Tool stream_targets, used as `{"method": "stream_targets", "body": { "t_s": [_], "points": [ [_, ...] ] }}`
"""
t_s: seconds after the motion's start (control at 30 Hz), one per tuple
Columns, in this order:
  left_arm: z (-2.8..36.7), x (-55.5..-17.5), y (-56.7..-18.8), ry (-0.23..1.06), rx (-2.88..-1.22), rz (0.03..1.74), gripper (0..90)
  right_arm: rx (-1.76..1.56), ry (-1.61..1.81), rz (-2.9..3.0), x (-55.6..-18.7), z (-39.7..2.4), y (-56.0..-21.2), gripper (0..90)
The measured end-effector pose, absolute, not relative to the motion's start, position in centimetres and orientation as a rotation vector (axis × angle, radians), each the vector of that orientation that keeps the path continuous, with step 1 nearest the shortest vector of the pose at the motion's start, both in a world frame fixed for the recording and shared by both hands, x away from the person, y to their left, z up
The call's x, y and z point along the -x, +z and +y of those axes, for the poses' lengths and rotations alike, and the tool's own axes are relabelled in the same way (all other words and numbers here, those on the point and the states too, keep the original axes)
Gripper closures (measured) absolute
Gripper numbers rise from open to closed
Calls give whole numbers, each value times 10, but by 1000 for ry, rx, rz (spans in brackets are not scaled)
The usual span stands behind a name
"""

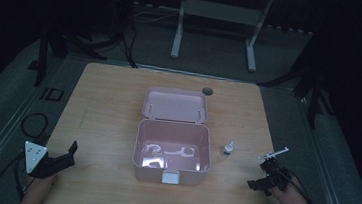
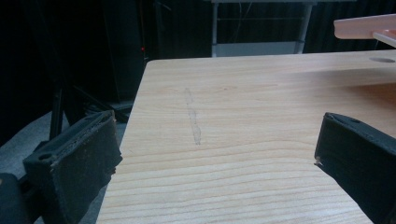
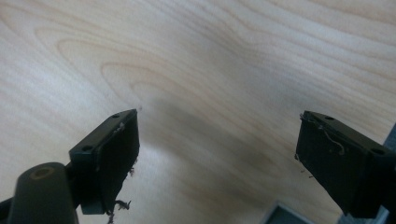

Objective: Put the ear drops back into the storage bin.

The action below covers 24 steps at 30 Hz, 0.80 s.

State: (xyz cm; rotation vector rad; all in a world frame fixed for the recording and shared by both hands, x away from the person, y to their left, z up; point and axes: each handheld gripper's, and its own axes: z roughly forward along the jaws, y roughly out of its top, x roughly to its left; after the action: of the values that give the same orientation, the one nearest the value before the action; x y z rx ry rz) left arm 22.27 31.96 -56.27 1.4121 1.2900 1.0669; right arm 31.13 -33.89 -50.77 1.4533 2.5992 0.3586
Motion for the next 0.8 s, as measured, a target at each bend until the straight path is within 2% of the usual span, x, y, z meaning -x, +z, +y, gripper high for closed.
{"method": "stream_targets", "body": {
  "t_s": [0.5,0.8],
  "points": [
    [320,-223,-563,1065,-1412,1289,3,-1376,-19,2857,-321,-323,-502,127],
    [320,-223,-563,1065,-1413,1288,4,-1385,25,2857,-336,-313,-497,144]
  ]
}}
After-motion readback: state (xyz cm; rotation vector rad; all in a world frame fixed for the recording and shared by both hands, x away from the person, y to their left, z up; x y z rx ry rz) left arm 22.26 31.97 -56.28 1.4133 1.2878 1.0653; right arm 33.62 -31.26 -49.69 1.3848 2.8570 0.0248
